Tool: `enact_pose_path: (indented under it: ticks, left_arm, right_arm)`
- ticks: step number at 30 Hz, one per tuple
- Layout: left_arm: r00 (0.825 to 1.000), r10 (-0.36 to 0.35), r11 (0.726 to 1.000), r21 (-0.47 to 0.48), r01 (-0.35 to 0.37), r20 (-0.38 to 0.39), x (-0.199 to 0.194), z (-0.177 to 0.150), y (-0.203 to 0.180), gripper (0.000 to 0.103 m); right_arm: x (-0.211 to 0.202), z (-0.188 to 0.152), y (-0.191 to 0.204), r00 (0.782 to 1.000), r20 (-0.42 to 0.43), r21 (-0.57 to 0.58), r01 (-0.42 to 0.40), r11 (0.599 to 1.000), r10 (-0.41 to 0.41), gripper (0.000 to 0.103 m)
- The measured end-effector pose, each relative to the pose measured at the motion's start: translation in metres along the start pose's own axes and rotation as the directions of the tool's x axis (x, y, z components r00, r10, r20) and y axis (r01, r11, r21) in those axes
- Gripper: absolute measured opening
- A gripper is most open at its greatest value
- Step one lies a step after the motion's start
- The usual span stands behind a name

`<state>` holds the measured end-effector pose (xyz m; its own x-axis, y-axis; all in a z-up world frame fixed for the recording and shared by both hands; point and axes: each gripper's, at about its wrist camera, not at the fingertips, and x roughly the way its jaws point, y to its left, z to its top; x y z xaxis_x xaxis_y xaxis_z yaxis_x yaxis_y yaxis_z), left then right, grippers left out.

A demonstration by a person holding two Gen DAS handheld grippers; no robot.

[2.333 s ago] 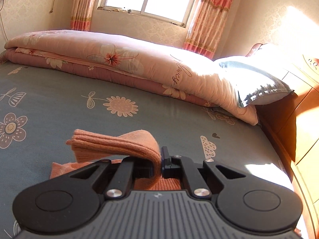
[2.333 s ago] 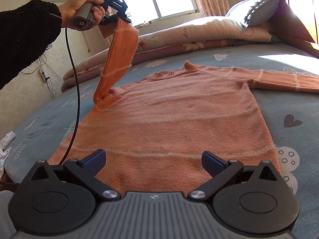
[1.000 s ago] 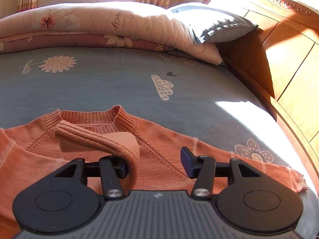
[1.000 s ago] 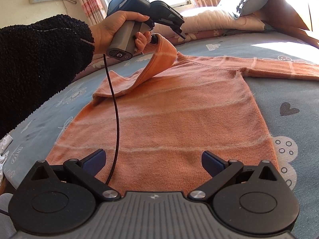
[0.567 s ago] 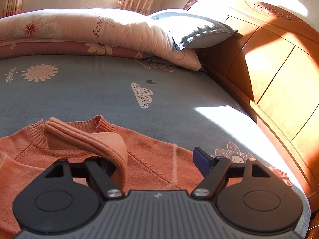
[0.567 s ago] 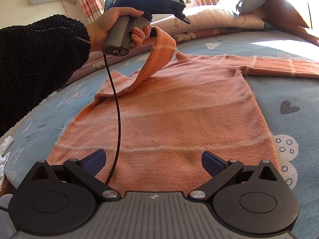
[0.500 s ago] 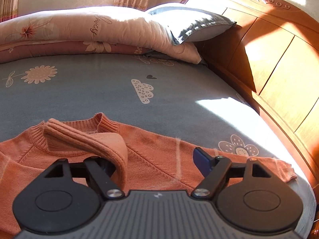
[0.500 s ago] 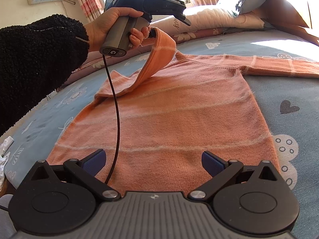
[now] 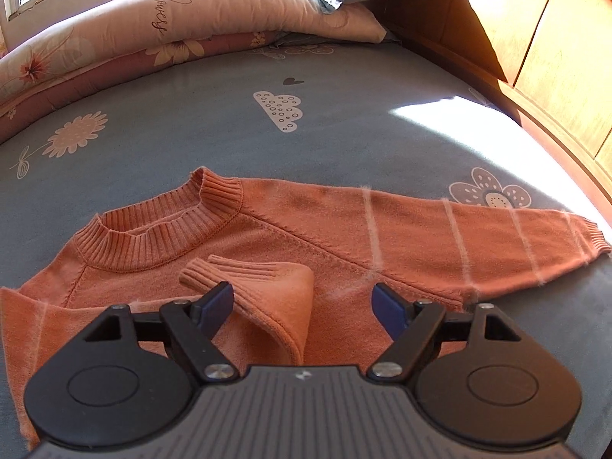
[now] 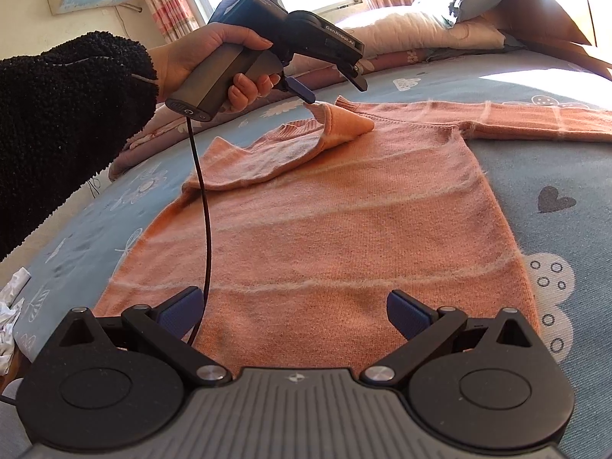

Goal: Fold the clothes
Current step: 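Withdraw the open left gripper to the sweater's side edge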

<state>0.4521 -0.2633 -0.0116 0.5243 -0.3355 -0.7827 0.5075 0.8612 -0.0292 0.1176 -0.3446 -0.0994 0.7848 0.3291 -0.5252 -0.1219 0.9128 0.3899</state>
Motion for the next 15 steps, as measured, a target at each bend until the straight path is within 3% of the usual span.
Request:
enact_pose_path:
  ticks: [4, 11, 14, 15]
  left_arm:
    - [0.999, 0.015, 1.000, -0.015, -0.014, 0.048, -0.025, -0.006, 0.022, 0.080]
    - [0.986, 0.121, 0.986, -0.126, -0.106, 0.114, -0.083, -0.057, 0.108, 0.085]
    - [0.975, 0.188, 0.959, -0.235, -0.156, 0.120, -0.099, -0.096, 0.154, 0.087]
    - [0.973, 0.198, 0.959, -0.231, -0.167, 0.119, -0.094, -0.103, 0.156, 0.087]
  right_arm:
    - [0.000, 0.000, -0.003, 1.000, 0.005, 0.029, -0.030, 0.999, 0.030, 0.103]
    - [0.006, -0.001, -0.010, 0.998, -0.006, 0.096, -0.062, 0.993, 0.063, 0.103]
    - [0.010, -0.002, -0.013, 0.998, -0.009, 0.123, -0.063, 0.990, 0.065, 0.103]
    - [0.011, -0.002, -0.013, 0.998, -0.007, 0.130, -0.062, 0.990, 0.064, 0.103]
